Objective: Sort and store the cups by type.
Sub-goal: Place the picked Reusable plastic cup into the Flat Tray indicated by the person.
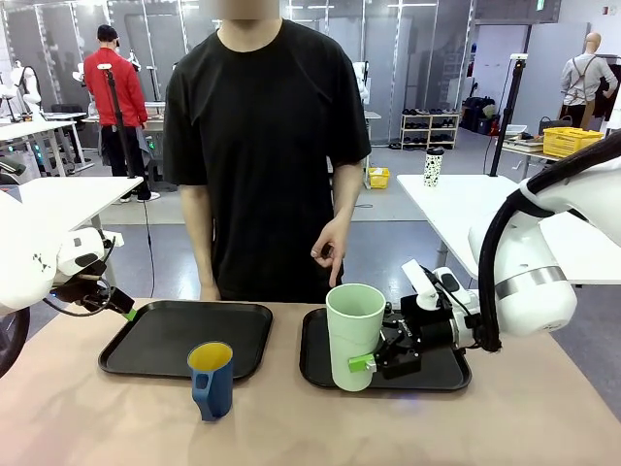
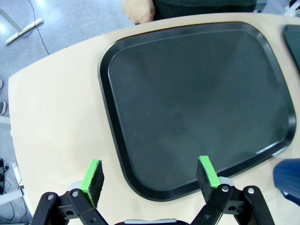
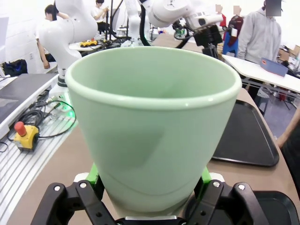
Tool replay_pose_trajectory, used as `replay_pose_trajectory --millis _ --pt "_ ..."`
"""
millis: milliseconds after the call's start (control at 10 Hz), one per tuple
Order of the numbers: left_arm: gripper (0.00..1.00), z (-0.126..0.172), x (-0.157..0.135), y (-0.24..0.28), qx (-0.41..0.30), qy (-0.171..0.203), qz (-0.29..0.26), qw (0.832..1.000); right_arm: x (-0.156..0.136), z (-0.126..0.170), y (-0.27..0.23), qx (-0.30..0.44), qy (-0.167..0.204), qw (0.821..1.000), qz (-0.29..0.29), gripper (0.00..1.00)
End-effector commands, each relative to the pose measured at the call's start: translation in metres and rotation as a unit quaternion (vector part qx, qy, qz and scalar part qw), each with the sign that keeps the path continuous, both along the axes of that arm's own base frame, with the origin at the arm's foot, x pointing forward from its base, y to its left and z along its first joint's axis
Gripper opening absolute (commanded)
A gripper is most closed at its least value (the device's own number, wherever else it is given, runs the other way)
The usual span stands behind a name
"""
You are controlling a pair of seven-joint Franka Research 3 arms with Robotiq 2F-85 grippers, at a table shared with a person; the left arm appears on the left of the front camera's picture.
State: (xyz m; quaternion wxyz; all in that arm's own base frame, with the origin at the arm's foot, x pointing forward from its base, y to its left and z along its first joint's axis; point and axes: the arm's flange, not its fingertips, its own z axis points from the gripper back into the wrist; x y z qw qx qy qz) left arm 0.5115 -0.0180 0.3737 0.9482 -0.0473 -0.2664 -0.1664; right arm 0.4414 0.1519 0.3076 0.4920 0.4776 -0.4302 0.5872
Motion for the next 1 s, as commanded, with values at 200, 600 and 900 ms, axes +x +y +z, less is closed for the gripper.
replay_pose_trajectory --millis 200,600,900 --pt "1.00 0.003 -0.003 0.000 -0.001 -0.004 -0.002 1.000 0.063 0.001 -0.032 -0.021 -0.004 0.997 -0.075 0.84" --pt "1.00 0.003 -0.003 0.000 -0.001 -0.004 -0.002 1.000 0.113 0.017 -0.070 -0.017 0.009 0.991 -0.130 0.84" --pt "1.00 0.003 -0.003 0.000 -0.001 -0.004 -0.002 1.000 0.130 0.014 -0.086 0.009 0.011 0.990 -0.137 0.84"
